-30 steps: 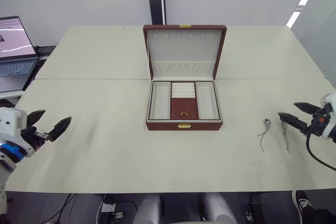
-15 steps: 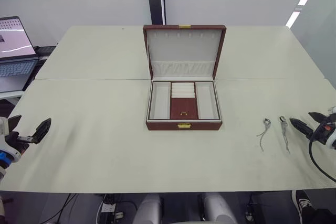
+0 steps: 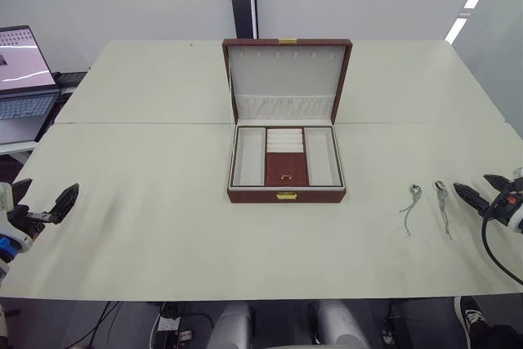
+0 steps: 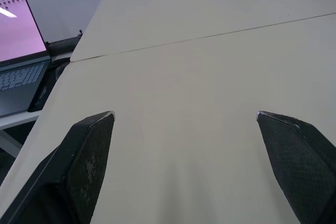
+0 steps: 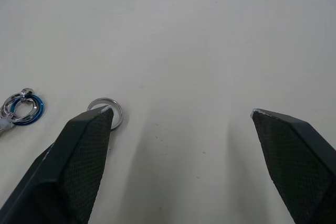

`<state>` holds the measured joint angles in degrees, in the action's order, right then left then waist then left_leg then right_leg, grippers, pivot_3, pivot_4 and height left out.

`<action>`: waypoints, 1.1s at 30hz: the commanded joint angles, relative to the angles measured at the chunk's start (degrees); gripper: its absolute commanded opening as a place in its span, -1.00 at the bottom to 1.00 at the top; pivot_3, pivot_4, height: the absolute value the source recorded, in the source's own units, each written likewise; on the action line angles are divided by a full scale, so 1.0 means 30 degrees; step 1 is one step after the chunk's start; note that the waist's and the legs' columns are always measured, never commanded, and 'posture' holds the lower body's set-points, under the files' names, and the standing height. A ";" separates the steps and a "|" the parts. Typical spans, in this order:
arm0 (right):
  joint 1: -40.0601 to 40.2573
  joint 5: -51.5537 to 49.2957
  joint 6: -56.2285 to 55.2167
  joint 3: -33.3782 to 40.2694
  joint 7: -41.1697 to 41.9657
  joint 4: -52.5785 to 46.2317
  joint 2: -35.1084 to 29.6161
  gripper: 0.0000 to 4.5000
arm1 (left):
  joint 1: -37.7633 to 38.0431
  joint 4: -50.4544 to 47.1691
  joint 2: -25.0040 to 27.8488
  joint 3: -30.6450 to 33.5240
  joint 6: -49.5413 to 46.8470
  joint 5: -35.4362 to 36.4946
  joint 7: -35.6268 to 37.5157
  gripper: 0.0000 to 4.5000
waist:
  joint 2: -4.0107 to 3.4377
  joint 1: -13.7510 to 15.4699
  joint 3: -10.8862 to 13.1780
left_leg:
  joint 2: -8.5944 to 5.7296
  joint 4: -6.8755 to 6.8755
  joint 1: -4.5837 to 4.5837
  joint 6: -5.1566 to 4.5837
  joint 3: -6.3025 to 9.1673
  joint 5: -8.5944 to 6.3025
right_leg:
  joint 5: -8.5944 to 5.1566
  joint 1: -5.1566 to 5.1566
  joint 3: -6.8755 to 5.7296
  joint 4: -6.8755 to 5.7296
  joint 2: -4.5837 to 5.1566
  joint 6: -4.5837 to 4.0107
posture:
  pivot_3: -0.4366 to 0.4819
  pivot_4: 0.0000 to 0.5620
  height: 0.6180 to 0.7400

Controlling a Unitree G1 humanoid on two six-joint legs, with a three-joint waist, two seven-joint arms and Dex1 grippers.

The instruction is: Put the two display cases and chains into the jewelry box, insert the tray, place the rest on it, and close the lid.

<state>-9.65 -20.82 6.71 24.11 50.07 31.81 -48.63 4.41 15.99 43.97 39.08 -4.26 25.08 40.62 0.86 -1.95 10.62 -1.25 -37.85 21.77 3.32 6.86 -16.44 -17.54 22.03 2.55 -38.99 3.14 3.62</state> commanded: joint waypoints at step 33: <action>0.5213 0.0847 0.3685 0.0091 -0.8549 -1.1537 0.6158 0.98 | -0.4872 -1.3603 -0.1362 -1.3814 -0.3963 0.1781 0.6525 1.00 | -0.0072 0.0029 -0.0065 | -0.0004 -0.0008 -0.0019 0.0001 0.0001 0.0002 | 0.0001 -0.0032 0.0017 -0.0010 -0.0025 0.0003 | -0.05 -0.47 1.00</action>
<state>6.09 -18.98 18.52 23.75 24.86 -2.42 -30.07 -9.87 -22.97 40.06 -2.70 -17.58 30.51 59.71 0.64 -1.87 10.42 -1.26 -37.87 21.71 3.32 6.87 -16.43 -17.54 21.93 2.60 -39.03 3.07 3.63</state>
